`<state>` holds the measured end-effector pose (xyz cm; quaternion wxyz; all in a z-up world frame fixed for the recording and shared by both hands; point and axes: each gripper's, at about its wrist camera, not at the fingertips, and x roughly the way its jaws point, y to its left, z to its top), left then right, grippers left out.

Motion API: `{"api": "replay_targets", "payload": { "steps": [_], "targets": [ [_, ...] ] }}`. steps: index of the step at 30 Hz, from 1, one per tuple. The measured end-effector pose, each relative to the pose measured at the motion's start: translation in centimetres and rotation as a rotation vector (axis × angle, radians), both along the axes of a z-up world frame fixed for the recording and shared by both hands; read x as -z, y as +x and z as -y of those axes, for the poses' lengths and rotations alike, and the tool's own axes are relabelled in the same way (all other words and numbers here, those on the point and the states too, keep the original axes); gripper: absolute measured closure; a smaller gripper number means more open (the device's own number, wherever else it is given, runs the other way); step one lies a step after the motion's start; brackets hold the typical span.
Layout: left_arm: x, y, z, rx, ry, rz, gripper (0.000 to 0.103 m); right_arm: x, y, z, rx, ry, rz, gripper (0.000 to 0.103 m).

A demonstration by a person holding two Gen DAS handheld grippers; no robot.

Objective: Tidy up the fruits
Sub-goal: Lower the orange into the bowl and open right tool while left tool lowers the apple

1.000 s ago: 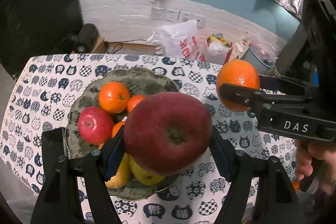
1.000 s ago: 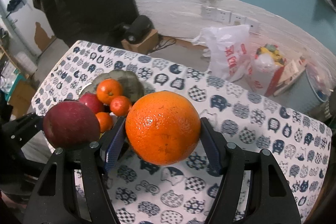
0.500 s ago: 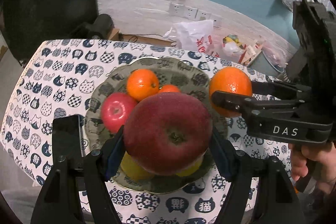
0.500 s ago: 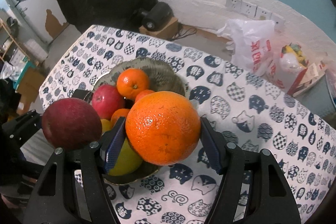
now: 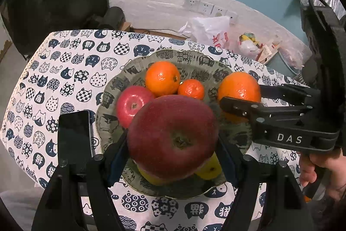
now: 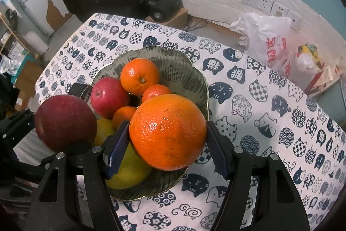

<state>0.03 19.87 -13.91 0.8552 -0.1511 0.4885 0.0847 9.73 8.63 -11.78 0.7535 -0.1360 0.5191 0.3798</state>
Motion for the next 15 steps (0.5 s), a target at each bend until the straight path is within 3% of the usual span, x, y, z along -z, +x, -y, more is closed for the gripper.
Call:
{"api": "replay_targets", "payload": {
  "steps": [15],
  "targets": [
    [0.52,0.48,-0.44,-0.017,-0.018,-0.017,0.027,0.63,0.27,0.2,0.007,-0.003,-0.024,0.033]
  ]
}}
